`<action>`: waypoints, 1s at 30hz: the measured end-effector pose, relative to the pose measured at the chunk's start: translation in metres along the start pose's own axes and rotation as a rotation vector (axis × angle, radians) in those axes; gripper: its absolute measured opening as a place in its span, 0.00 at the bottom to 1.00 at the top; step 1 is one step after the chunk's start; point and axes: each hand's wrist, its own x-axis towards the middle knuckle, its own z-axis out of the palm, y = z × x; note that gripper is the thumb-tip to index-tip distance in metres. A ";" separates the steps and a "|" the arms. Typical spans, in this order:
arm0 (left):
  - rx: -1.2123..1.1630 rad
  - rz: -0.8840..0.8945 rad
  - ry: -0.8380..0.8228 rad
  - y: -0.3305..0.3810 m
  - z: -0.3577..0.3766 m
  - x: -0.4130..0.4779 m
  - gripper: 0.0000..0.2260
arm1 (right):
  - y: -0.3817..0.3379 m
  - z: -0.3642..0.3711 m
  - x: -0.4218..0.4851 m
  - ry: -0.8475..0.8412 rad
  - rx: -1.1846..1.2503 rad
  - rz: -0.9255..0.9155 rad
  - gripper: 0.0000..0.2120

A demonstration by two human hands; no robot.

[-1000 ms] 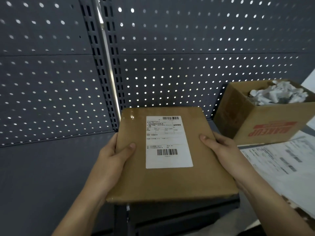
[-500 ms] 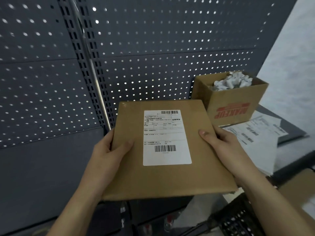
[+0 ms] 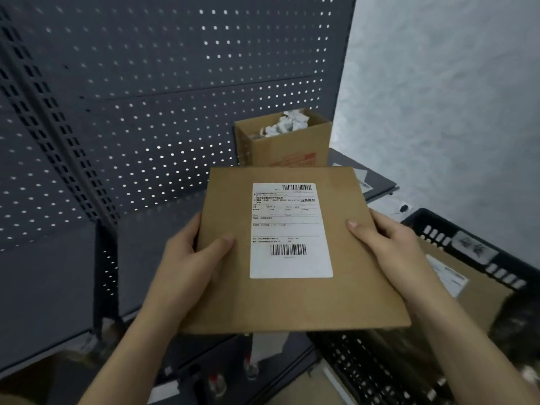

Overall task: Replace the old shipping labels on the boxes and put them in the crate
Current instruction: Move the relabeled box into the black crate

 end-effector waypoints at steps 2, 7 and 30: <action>-0.003 0.018 -0.059 0.005 0.022 0.006 0.15 | 0.003 -0.022 -0.005 0.056 0.017 0.020 0.06; -0.026 0.024 -0.228 0.014 0.083 0.032 0.15 | 0.011 -0.076 -0.011 0.206 0.050 0.076 0.07; 0.032 0.028 -0.823 -0.002 0.307 0.100 0.12 | 0.100 -0.202 -0.035 0.817 0.037 0.236 0.07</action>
